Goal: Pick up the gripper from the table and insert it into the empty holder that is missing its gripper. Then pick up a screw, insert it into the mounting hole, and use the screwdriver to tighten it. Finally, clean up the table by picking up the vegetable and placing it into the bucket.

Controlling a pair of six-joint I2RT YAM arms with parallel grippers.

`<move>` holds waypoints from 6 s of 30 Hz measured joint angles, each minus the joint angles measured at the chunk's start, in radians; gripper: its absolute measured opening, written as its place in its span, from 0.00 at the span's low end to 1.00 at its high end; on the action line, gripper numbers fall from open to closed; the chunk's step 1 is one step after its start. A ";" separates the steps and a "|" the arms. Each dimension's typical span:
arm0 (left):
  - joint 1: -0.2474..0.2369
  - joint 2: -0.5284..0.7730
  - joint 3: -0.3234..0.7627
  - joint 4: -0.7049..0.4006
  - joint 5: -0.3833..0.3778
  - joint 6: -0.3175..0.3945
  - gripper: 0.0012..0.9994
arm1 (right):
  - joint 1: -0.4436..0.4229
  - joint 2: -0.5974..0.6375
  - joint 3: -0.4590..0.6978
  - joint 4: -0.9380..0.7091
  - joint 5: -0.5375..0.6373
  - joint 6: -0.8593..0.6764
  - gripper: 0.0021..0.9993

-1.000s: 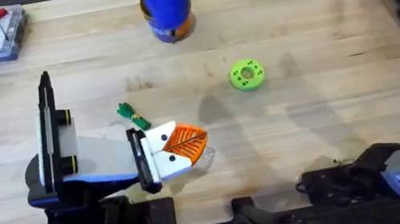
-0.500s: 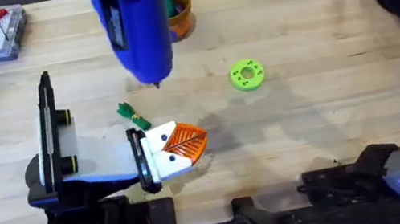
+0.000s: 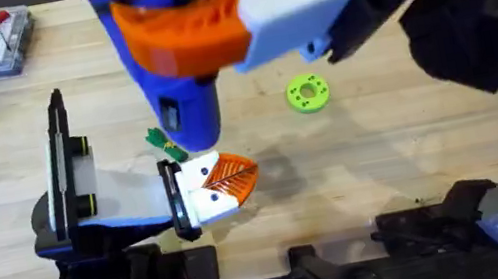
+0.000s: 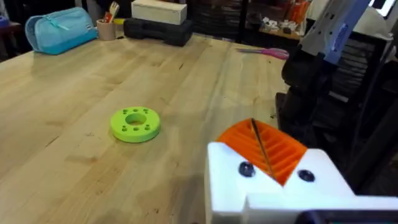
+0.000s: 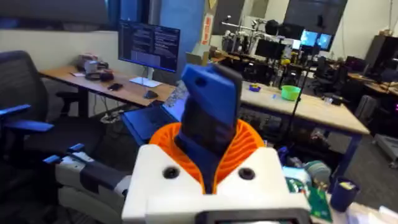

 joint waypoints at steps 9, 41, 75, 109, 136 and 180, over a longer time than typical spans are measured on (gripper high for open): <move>0.000 0.000 0.000 0.007 -0.033 0.000 0.01 | 0.031 0.000 -0.037 0.005 -0.003 -0.003 0.05; 0.000 0.000 0.000 0.011 -0.050 0.000 0.01 | 0.067 0.014 -0.082 -0.022 0.006 -0.079 0.05; 0.000 0.000 0.000 0.011 -0.050 0.000 0.01 | 0.111 0.033 -0.156 0.015 0.062 -0.237 0.05; 0.000 0.000 0.000 0.011 -0.050 0.000 0.01 | 0.090 0.072 -0.161 -0.033 0.065 -0.289 0.05; 0.000 0.000 0.000 0.011 -0.050 0.000 0.01 | 0.081 0.072 -0.161 -0.048 0.065 -0.289 0.05; 0.000 0.000 0.000 0.011 -0.051 0.000 0.01 | 0.081 0.093 -0.161 -0.054 0.065 -0.311 0.05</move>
